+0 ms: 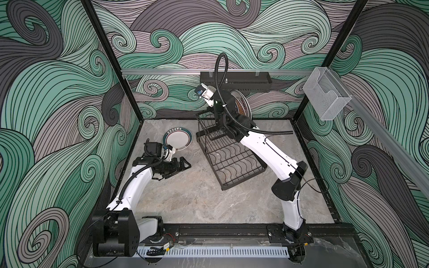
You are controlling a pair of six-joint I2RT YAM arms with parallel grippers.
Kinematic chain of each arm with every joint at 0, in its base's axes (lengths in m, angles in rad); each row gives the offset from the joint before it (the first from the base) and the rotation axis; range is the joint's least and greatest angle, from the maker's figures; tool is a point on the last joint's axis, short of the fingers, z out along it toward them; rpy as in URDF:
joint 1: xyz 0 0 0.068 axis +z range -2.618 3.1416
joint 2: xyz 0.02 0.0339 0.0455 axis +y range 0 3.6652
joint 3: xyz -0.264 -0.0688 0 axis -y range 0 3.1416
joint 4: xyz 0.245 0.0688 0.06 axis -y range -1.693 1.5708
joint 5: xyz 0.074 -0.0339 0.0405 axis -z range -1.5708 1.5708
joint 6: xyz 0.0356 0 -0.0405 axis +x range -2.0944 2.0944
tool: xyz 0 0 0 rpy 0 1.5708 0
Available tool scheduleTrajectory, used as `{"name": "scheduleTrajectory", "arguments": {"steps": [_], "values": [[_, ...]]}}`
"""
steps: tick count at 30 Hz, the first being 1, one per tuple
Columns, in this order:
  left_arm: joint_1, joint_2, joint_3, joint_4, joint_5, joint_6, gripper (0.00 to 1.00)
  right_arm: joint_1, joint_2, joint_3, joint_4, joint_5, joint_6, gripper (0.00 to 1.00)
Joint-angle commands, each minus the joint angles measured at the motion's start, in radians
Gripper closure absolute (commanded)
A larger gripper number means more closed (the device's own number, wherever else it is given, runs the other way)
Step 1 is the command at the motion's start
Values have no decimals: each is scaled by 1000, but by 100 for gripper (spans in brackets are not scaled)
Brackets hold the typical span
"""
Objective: Load plates into a dish rack
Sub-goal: Place the plate on the dish rack.
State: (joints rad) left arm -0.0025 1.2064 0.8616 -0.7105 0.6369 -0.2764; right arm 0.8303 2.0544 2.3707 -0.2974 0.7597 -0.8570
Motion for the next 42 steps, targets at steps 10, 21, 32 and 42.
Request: {"name": "scheduleTrajectory", "arguments": {"steps": [10,21,32,42], "values": [[-7,-13,-3,-11,7,16,1,-30,27,72,-24,56,77,100],[-7,-13,-4,-11,7,18,2,-46,2,-16,6,40,86,100],[-7,-15,-1,-14,0,19,1,-67,32,7,-38,41,117,100],[-7,-16,29,-36,-32,27,1,-85,65,45,-119,42,148,96]]}}
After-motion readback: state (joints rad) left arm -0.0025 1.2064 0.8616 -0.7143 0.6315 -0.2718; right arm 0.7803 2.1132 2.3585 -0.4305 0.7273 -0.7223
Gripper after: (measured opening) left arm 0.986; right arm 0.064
